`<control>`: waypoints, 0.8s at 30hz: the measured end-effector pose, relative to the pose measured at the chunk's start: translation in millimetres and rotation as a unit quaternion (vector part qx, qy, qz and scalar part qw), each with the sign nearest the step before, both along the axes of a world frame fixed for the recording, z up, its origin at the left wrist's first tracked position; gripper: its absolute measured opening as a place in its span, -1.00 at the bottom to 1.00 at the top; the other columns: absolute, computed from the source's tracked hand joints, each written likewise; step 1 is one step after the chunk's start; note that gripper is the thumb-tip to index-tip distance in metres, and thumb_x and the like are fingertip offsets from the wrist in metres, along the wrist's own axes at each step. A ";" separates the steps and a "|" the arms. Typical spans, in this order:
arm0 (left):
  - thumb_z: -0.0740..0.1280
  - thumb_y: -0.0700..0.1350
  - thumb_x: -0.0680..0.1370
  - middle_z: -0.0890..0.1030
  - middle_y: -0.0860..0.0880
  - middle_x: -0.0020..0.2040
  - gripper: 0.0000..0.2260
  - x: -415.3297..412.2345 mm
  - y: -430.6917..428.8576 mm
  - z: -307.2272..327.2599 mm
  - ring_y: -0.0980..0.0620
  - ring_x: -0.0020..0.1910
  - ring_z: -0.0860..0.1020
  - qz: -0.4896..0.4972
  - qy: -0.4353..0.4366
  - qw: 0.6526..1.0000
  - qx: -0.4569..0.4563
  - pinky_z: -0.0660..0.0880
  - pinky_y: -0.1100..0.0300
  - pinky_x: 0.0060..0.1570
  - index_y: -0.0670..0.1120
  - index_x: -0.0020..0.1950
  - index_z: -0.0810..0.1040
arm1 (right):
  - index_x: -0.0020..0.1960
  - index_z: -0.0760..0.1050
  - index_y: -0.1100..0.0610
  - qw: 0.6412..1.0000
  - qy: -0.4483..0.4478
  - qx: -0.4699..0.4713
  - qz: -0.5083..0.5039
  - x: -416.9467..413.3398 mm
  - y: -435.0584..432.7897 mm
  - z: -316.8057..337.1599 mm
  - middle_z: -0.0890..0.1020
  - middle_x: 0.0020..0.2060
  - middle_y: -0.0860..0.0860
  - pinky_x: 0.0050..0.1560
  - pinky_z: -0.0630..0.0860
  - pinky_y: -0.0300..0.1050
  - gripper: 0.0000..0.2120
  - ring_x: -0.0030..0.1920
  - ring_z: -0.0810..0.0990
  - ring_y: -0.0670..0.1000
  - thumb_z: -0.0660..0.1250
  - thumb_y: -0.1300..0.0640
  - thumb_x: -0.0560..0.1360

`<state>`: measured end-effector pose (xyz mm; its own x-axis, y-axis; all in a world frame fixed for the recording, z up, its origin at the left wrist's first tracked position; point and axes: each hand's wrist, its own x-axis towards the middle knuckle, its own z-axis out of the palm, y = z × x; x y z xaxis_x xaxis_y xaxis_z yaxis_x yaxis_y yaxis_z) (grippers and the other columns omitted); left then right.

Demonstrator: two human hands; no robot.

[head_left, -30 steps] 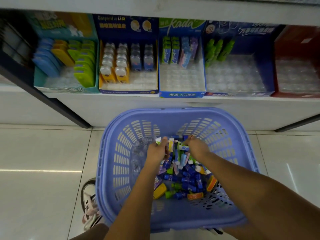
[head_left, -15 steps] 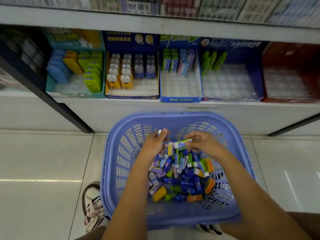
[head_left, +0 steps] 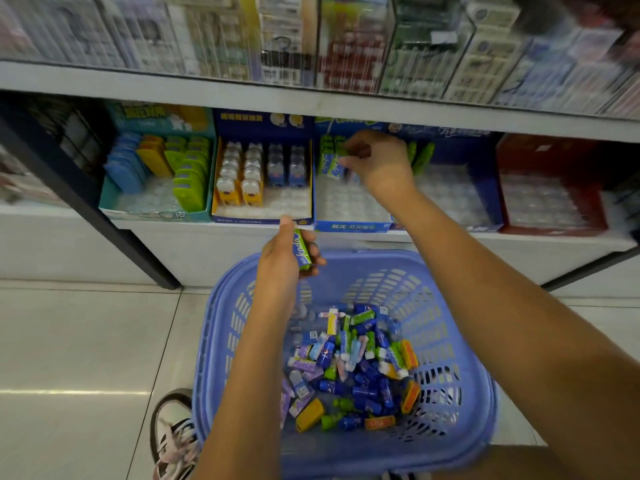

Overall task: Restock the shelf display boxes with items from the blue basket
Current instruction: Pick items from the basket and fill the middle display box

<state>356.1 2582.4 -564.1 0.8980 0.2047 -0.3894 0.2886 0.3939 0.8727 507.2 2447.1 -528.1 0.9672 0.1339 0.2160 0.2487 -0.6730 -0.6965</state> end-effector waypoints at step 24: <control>0.36 -0.13 0.54 0.71 -0.07 -0.15 -0.89 0.2 1.8 -6.3 0.03 -0.12 0.67 0.030 -0.051 0.998 -0.035 0.59 0.29 -0.14 -0.13 -0.01 0.64 | 0.14 0.60 0.20 0.974 0.068 -0.195 0.091 27.9 14.3 10.6 0.62 0.12 0.11 0.04 0.39 -0.31 -0.72 0.12 0.58 0.07 0.42 0.14 0.46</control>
